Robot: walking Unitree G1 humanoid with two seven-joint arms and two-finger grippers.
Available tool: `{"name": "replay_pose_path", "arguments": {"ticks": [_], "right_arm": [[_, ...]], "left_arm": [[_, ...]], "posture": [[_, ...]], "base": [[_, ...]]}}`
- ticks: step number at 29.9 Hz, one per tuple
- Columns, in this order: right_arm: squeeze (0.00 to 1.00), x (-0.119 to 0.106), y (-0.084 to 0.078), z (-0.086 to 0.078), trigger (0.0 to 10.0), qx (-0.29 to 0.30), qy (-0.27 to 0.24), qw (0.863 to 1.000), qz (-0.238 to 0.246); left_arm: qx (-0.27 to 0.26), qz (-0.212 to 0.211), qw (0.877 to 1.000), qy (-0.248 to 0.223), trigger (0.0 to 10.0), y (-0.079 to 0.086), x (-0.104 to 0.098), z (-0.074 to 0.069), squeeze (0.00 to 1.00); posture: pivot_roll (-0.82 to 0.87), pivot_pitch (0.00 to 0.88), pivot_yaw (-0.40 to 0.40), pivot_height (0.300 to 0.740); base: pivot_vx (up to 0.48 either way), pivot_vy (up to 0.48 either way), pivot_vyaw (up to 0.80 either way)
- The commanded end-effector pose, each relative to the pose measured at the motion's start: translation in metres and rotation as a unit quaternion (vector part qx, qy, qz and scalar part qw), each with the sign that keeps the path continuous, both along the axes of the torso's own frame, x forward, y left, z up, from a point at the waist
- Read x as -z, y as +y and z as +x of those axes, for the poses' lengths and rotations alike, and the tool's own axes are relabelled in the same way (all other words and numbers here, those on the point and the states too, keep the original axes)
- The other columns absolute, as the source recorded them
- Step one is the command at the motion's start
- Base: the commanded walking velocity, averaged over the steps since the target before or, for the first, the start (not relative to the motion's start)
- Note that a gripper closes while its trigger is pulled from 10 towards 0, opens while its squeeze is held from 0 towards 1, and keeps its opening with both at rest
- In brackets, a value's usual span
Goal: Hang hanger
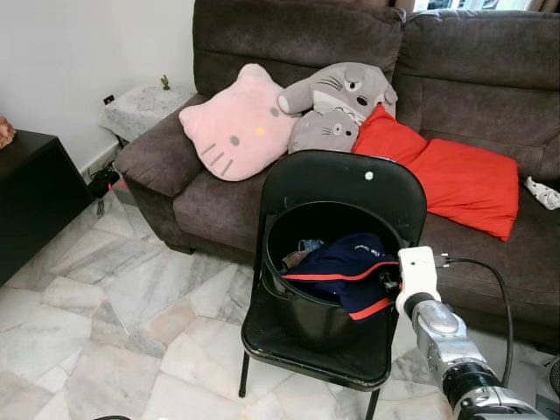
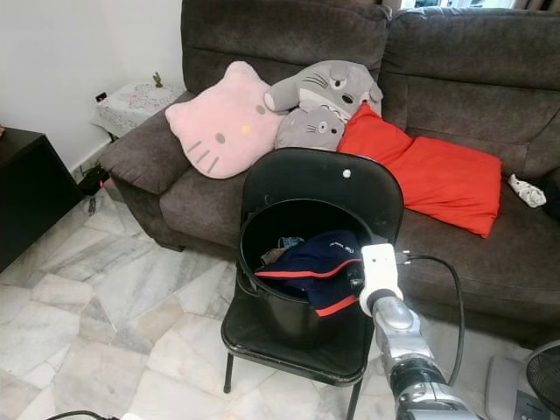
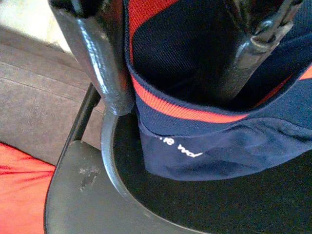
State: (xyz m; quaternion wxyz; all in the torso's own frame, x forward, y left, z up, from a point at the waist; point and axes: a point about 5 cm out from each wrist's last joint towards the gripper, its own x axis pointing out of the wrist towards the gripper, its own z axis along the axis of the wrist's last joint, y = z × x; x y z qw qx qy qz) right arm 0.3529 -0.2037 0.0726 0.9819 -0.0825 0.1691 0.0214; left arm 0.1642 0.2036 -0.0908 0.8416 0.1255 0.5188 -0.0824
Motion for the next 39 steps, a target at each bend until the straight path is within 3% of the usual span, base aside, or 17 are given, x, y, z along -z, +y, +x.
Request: {"name": "replay_pose_path", "arguments": {"ticks": [1, 12, 17, 25, 32, 39], "right_arm": [[0.0, 0.0, 0.004, 0.002, 0.0, 0.0, 0.002, 1.0, 0.01], [0.0, 0.003, 0.005, 0.0, 0.0, 0.009, 0.002, 1.0, 0.008], [0.0, -0.011, 0.01, 0.006, 0.0, 0.019, -0.044, 0.999, 0.023], [0.0, -0.047, 0.025, 0.017, 0.0, 0.052, -0.152, 0.983, 0.086], [0.0, -0.065, 0.036, 0.016, 0.0, 0.058, -0.197, 0.971, 0.122], [0.0, -0.091, 0.048, 0.015, 0.0, 0.033, -0.237, 0.964, 0.117]], "left_arm": [[0.006, 0.008, 1.0, 0.014, 10.0, 0.005, 0.002, -0.007, 0.0], [0.007, 0.007, 1.0, 0.015, 10.0, 0.005, 0.002, -0.007, 0.0], [0.006, 0.007, 1.0, 0.014, 10.0, 0.004, 0.002, -0.007, 0.0], [0.003, 0.006, 1.0, 0.014, 10.0, 0.004, 0.003, -0.008, 0.0], [0.002, 0.005, 1.0, 0.014, 10.0, 0.003, 0.003, -0.008, 0.0], [0.002, 0.004, 1.0, 0.015, 10.0, 0.002, 0.003, -0.009, 0.0]], "posture": [[-0.06, 0.105, 0.064, 0.74], [-0.07, 0.103, 0.064, 0.74], [-0.07, 0.102, 0.062, 0.74], [-0.08, 0.092, 0.057, 0.74], [-0.08, 0.084, 0.055, 0.74], [-0.09, 0.064, 0.044, 0.74]], "base": [[0.0, 0.0, 0.0], [0.0, 0.0, 0.0], [0.0, 0.0, 0.0], [0.0, 0.0, 0.0], [0.0, 0.0, 0.0], [0.0, 0.0, 0.0]]}}
